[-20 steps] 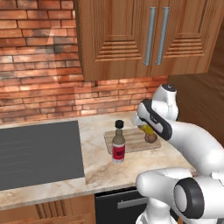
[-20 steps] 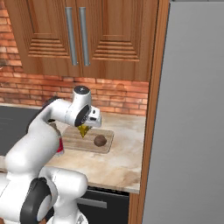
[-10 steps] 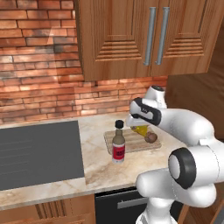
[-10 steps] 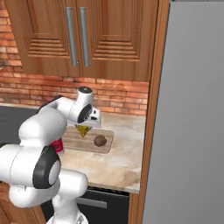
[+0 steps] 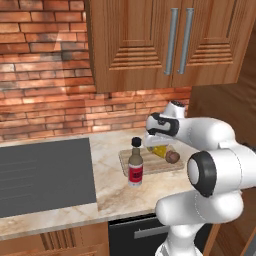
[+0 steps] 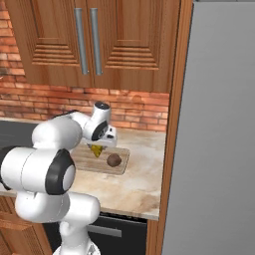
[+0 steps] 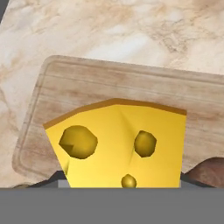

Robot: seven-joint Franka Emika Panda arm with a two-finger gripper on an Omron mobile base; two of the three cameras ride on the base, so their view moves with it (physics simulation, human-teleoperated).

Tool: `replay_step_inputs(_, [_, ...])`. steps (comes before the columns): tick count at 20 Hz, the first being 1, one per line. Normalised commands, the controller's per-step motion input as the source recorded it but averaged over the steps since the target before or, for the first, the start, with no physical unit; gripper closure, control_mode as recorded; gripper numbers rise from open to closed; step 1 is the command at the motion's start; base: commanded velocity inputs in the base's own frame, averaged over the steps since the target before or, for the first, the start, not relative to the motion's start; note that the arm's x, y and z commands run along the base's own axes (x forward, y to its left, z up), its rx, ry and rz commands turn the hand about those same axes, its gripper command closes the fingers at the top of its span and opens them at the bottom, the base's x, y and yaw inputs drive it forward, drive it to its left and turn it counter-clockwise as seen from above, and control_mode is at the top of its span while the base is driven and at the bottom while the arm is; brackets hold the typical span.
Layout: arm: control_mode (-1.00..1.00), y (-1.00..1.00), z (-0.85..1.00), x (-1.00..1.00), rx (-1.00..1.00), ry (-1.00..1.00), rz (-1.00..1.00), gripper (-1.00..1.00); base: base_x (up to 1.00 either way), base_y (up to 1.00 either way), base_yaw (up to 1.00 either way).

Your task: Retrieve the reheated potato from the microwave, then place the potato, cheese, and condiment on the cutting board.

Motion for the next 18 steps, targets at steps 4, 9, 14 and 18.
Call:
replay_step_inputs(4, [-1.00, 0.02, -0.31, 0.11, 0.03, 0.02, 0.07, 1.00, 0.00, 0.00, 0.00])
replay_step_inputs(9, [-1.00, 0.01, -0.21, 0.11, 0.02, 0.00, 0.06, 1.00, 0.00, 0.00, 0.00])
replay_step_inputs(14, [-1.00, 0.08, -0.11, 0.12, 0.02, 0.00, 0.05, 1.00, 0.00, 0.00, 0.00])
replay_step_inputs(18, [-1.00, 0.10, -0.12, 0.10, 0.00, 0.00, 0.04, 1.00, 0.00, 0.00, 0.00])
